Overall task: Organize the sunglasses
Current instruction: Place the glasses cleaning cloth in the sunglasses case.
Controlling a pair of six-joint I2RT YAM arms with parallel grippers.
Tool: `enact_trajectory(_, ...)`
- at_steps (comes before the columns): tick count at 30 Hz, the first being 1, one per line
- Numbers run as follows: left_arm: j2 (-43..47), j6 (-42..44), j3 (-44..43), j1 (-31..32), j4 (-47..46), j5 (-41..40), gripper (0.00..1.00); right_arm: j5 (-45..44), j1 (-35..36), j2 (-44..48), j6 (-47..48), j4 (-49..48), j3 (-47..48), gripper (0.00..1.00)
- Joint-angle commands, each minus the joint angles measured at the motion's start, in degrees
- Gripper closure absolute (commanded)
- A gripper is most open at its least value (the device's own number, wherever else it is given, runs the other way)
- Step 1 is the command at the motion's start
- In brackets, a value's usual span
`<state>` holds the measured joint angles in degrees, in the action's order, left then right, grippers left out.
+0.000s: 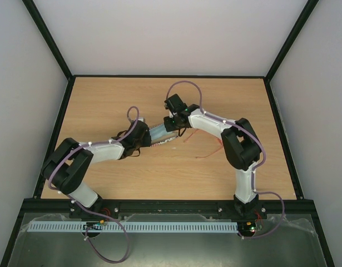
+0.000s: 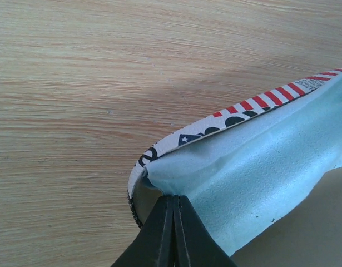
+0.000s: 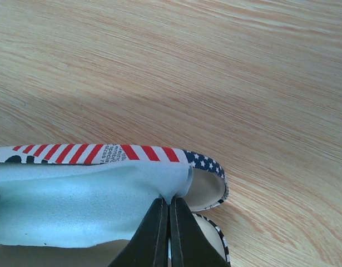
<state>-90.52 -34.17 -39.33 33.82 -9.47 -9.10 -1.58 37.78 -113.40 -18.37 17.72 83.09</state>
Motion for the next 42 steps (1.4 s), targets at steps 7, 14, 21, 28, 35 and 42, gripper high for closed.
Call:
enact_trajectory(7,-2.07,-0.63,0.17,-0.36,-1.61,-1.08,0.98,0.45,-0.69,-1.59,0.19,1.37,0.31,0.99)
enact_trajectory(14,-2.67,-0.53,-0.09,-0.39,-1.69,-1.57,0.98,0.57,-0.69,-1.51,-0.08,0.36,-1.22,0.99)
enact_trajectory(21,-3.41,-0.76,-0.45,-0.50,-2.37,-1.96,0.98,0.74,-0.82,-2.39,-0.01,0.30,-0.70,0.99)
enact_trajectory(28,-3.76,-0.89,-0.57,-0.84,-2.82,-2.14,0.98,1.40,-0.78,-3.95,-0.14,0.25,-0.40,0.99)
enact_trajectory(35,-4.38,-0.81,-1.08,-1.07,-3.05,-2.08,0.98,0.86,-0.87,-4.41,-0.34,-0.37,-0.08,0.99)
enact_trajectory(42,-4.43,-0.96,-1.20,-1.06,-3.32,-1.75,0.98,0.75,-1.12,-3.63,-0.08,-0.40,0.52,0.99)
